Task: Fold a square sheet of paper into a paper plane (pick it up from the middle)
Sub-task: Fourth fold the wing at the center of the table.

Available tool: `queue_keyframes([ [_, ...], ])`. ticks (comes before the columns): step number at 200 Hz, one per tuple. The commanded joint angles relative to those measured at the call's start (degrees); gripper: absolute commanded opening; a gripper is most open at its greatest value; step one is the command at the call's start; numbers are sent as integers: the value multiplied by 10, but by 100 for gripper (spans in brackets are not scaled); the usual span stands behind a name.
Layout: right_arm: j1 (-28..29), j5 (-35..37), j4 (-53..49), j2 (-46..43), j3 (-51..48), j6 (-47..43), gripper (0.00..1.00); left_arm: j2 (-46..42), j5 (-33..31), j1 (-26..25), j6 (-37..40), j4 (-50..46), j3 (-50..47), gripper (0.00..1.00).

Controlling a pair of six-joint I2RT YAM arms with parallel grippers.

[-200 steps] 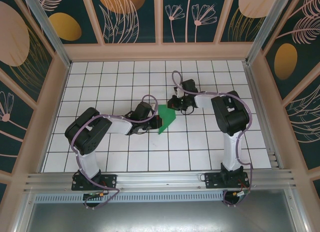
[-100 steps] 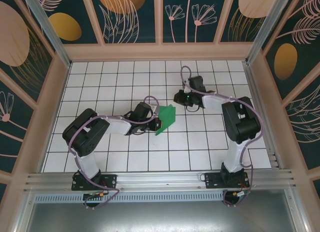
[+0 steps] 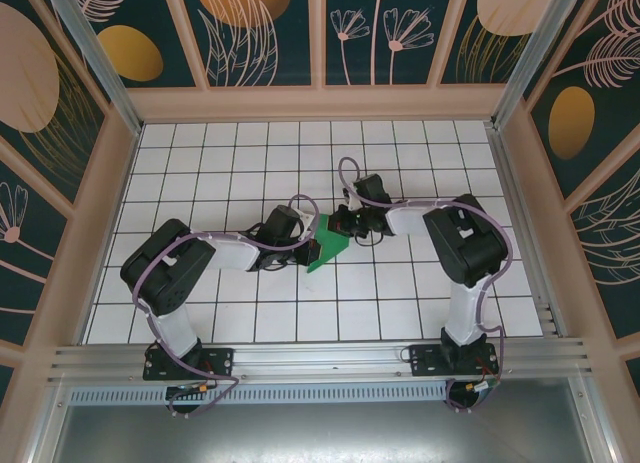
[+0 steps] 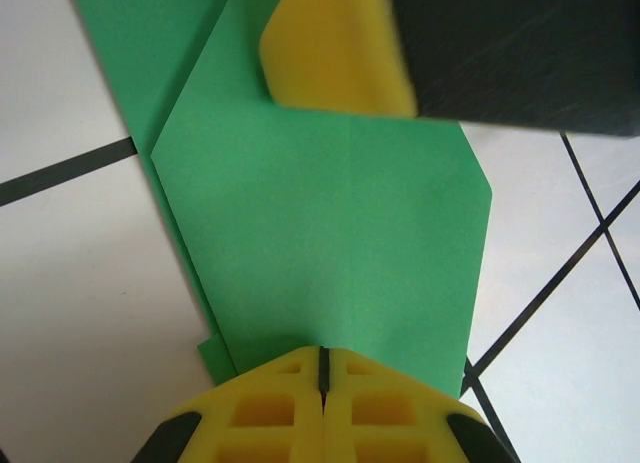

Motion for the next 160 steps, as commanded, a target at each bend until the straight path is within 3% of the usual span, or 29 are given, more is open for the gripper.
queue_keyframes([
  [1, 3, 8, -5, 22, 9, -1, 2, -1, 4, 0, -20, -71, -25, 0],
  [21, 3, 22, -19, 35, 9, -7, 1, -33, 12, 0, -50, -58, -19, 0],
  [66, 5, 47, -39, 44, 13, -18, 2, -128, -21, 4, -120, -29, -10, 19],
  [107, 7, 54, -46, 48, 15, -22, 2, -104, 30, 4, -197, 52, -31, 18],
  [160, 8, 63, -55, 50, 17, -24, 1, -70, 57, 3, -246, 51, -52, 17],
])
